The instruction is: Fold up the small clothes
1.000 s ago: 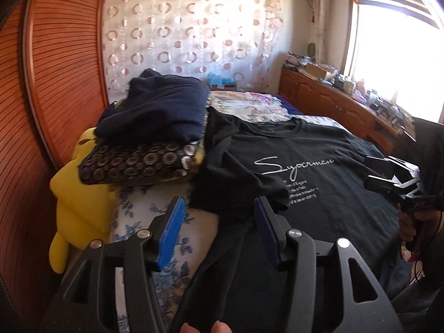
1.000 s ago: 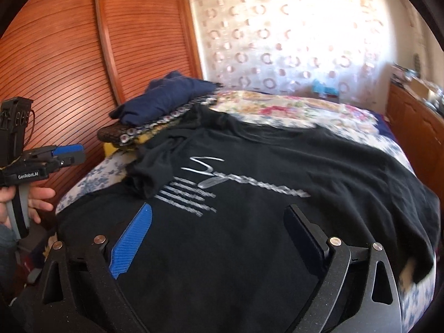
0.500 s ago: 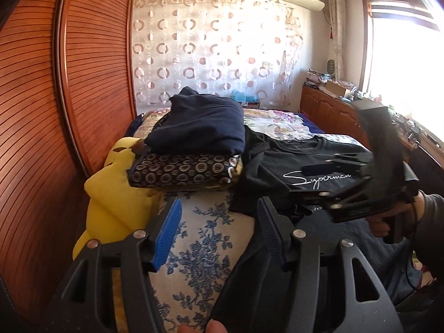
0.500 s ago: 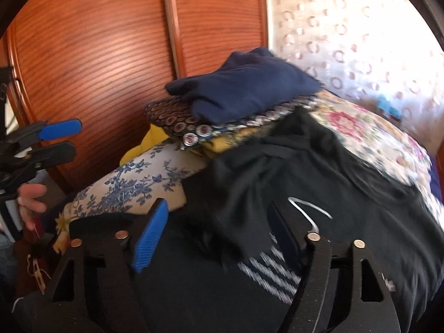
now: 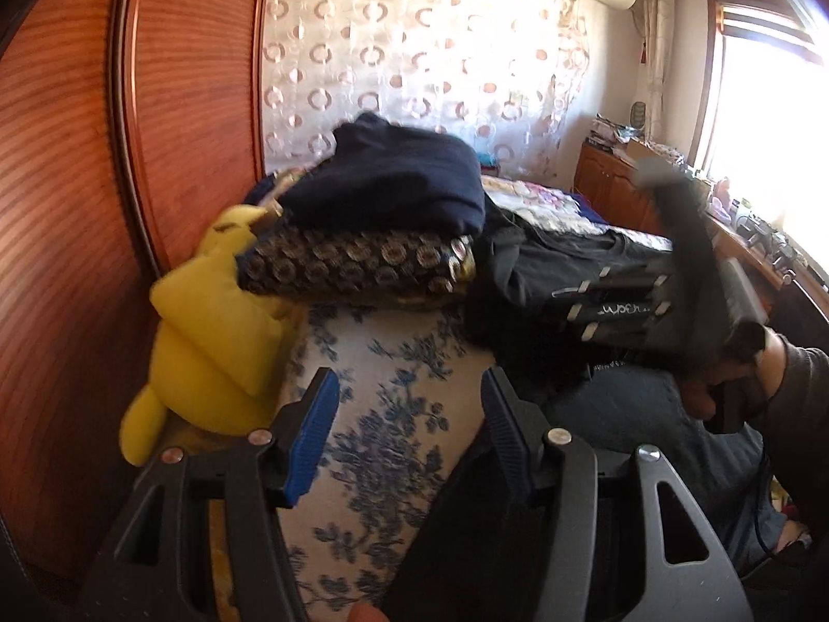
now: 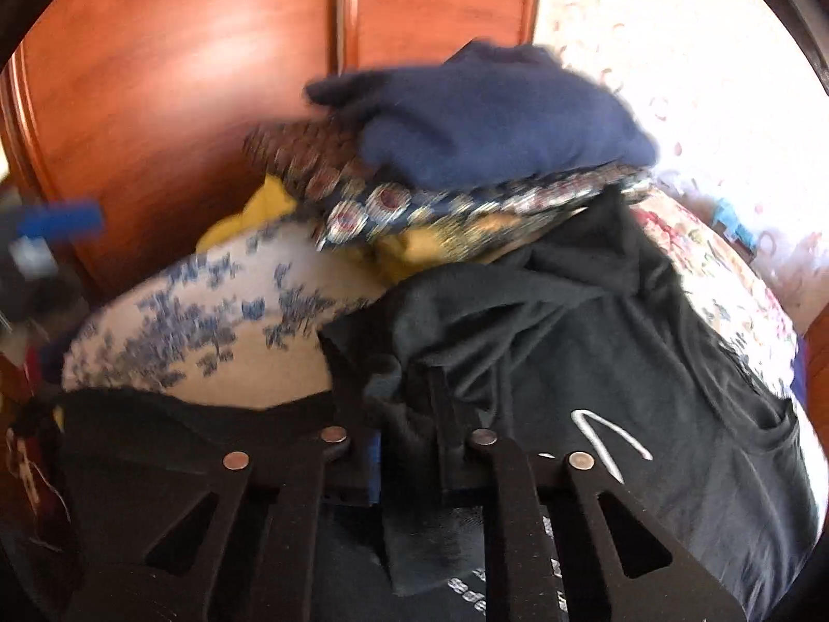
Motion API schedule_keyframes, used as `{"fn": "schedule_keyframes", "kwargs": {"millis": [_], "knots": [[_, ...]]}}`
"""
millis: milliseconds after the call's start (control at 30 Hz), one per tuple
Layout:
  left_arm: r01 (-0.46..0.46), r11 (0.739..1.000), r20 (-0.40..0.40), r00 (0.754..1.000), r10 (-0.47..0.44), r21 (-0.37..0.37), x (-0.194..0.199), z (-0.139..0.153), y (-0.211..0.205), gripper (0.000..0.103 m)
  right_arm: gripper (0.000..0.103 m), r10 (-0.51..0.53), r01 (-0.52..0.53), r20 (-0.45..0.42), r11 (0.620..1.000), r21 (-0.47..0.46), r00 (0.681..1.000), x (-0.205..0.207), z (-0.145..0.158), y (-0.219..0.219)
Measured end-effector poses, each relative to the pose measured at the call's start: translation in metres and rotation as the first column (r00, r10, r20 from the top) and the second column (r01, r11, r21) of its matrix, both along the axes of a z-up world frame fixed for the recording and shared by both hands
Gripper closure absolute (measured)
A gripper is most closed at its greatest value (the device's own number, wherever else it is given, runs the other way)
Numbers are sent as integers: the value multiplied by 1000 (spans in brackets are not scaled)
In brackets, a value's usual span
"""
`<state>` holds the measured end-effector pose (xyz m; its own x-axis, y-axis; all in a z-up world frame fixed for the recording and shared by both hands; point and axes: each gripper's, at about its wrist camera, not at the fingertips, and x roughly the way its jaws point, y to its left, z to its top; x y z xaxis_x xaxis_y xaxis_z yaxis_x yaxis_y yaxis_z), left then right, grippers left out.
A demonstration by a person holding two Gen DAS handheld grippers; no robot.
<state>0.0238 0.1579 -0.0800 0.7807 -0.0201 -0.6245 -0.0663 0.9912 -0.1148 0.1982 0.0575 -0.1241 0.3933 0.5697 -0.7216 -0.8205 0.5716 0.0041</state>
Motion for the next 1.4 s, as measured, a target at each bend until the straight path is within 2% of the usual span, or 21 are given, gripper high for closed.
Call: {"fn": "schedule_keyframes", "kwargs": {"millis": [133,200,300,333,400,500,600,733,1000,1067,1100,1133,1167,1233,1300,1333,1400], "knots": [[16,1000,-12,1000,-16,-15,4,-7,-9,46,93,-118,119,-15,987,109,993,9,16,-39],[28,999,-11,1000,-28,-22,6,-8,-14,46,93,-205,207,-29,969,131,978,17,20,-63],[43,999,-11,999,-43,-23,8,-9,-23,46,91,-339,343,-51,933,111,939,28,15,-97],[47,999,-9,999,-48,-25,8,-8,-24,46,81,-373,376,-48,922,94,927,30,12,-107],[60,998,-5,998,-60,-30,10,-8,-29,46,68,-402,403,-33,911,88,915,32,10,-121],[71,997,-4,997,-71,-29,13,-8,-35,46,61,-411,415,-62,904,100,910,40,14,-136],[82,996,-13,996,-83,-28,19,-10,-40,46,60,-400,407,-77,908,101,913,42,16,-141],[86,996,-43,995,-86,1,33,-15,-48,46,60,-371,381,-126,921,78,920,61,3,-128],[122,991,-105,988,-116,50,76,-27,-64,46,60,-357,354,-104,934,-45,928,93,-22,-95],[129,990,-119,985,-122,56,84,-31,-67,46,60,-341,338,-89,940,-52,936,92,-24,-94],[132,990,-127,984,-123,60,87,-33,-67,46,65,-329,326,-92,944,-50,940,92,-24,-94],[134,989,-134,983,-124,65,89,-35,-69,46,87,-312,310,-105,950,-34,944,91,-22,-97],[138,988,-140,982,-127,70,90,-37,-69,46,97,-315,314,-94,949,-25,944,89,-19,-101],[139,987,-150,981,-126,81,92,-40,-70,46,99,-380,380,-41,925,-11,924,86,-10,-115],[141,987,-151,980,-128,79,92,-40,-69,46,99,-457,457,-46,889,-5,888,86,-7,-134],[139,987,-149,981,-127,77,92,-41,-69,46,99,-510,510,-37,860,-8,859,86,-6,-146],[136,988,-156,980,-123,75,94,-43,-70,46,99,-543,543,-20,840,-4,840,84,-3,-156]]}}
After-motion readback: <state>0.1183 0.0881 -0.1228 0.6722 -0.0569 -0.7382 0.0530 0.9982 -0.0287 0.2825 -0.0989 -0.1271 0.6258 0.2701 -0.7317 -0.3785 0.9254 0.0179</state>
